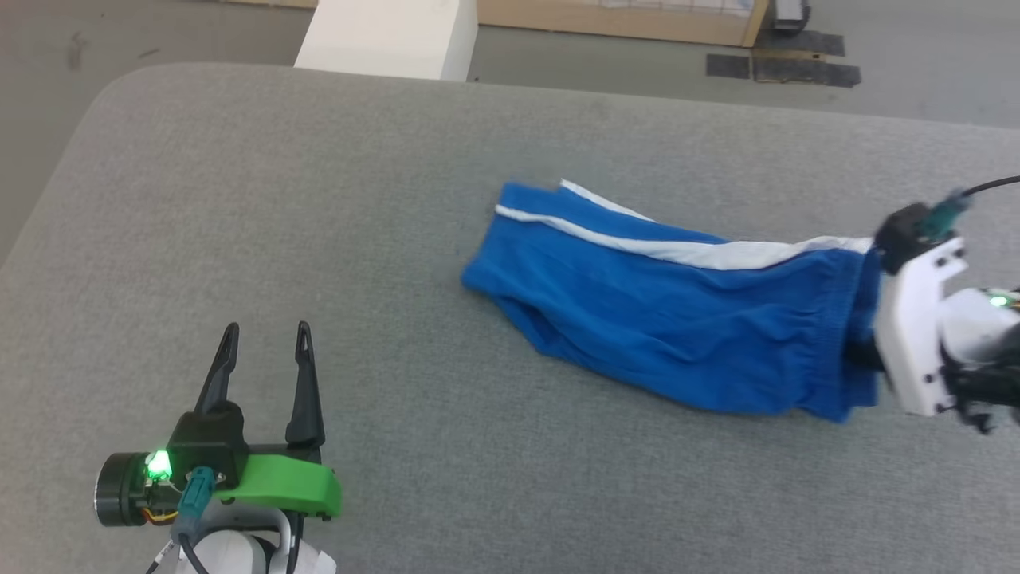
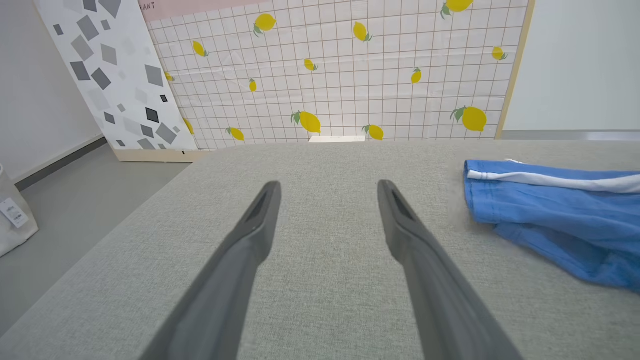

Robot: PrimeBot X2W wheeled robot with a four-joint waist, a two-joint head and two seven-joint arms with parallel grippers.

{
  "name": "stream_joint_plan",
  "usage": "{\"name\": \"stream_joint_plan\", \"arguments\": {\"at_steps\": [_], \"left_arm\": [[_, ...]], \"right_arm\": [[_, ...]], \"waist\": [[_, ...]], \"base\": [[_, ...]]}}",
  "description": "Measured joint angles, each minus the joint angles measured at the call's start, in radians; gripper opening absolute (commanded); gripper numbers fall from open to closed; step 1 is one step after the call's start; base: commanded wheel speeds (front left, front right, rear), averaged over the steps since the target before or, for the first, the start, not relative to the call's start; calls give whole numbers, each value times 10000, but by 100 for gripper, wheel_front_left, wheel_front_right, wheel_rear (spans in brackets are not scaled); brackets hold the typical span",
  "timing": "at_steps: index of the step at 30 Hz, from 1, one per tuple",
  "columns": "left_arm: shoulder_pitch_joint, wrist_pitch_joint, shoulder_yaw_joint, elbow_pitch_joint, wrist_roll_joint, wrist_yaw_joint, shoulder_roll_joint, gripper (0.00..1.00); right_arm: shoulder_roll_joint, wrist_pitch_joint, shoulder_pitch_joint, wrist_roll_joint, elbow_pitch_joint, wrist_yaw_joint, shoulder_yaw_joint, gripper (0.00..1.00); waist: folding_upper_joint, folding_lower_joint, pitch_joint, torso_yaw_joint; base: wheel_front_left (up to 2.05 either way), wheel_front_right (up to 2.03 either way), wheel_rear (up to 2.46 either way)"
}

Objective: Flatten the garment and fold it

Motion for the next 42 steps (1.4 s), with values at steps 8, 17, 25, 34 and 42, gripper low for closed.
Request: {"name": "stream_joint_plan", "arguments": {"at_steps": [8, 17, 25, 34, 42], "left_arm": [[132, 0, 35, -134, 257, -169, -48, 100], [127, 0, -38, -169, 445, -305, -90, 100], [134, 0, -107, -159, 531, -380, -65, 100], [114, 0, -119, -182, 500, -368, -121, 100], [-223, -2, -357, -130, 433, -380, -297, 100]], "right_arm": [[-1954, 81, 270, 138, -328, 0, -443, 0], [-2395, 146, 545, 257, 21, 0, -995, 0], [-1923, 151, 586, 867, -1641, 0, -1095, 0], [-807, 518, 95, 779, -2527, 0, -911, 0], [627, 688, -875, -117, -1181, 0, -117, 0]], "waist": [[0, 0, -230, -405], [0, 0, -108, -389], [0, 0, -395, -348], [0, 0, -243, -31], [0, 0, 223, 471]], "base": [[0, 0, 0], [0, 0, 0], [0, 0, 0], [0, 0, 0], [0, 0, 0]]}}
